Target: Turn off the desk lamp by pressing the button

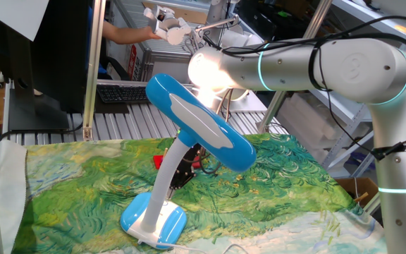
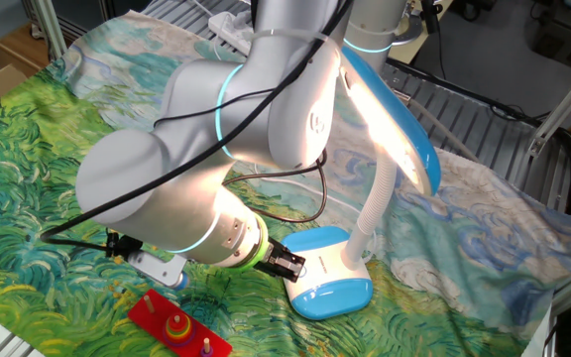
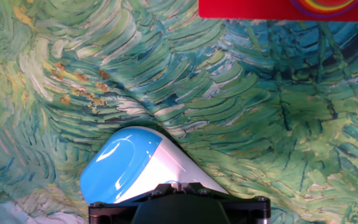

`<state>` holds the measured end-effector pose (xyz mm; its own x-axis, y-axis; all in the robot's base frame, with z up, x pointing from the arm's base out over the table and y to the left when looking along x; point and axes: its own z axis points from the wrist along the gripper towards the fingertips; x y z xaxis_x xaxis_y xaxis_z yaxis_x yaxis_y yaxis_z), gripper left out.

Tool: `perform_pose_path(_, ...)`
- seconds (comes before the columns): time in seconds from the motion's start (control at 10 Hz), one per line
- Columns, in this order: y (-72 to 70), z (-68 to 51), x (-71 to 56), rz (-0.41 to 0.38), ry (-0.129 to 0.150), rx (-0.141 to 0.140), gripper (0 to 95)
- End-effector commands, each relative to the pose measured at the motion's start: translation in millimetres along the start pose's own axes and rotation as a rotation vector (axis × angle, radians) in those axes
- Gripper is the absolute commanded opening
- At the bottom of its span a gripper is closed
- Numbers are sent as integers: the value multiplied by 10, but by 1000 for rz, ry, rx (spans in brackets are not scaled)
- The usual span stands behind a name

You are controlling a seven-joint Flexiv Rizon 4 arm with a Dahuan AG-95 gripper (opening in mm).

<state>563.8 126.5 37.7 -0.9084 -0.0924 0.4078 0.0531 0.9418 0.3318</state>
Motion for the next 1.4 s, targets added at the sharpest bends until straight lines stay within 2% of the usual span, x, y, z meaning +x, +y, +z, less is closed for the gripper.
perform_pose_path(0.1, 14, 3, 13, 3, 2, -3, 0)
perform_pose_path(0.4, 26, 27, 32, 7, 6, -10, 0)
perform_pose_path(0.7, 27, 131, 57, 11, 7, -20, 0)
perform_pose_path(1.1, 107, 105, 122, 21, 7, -32, 0)
perform_pose_path(1.4, 128, 89, 106, 25, 8, -38, 0)
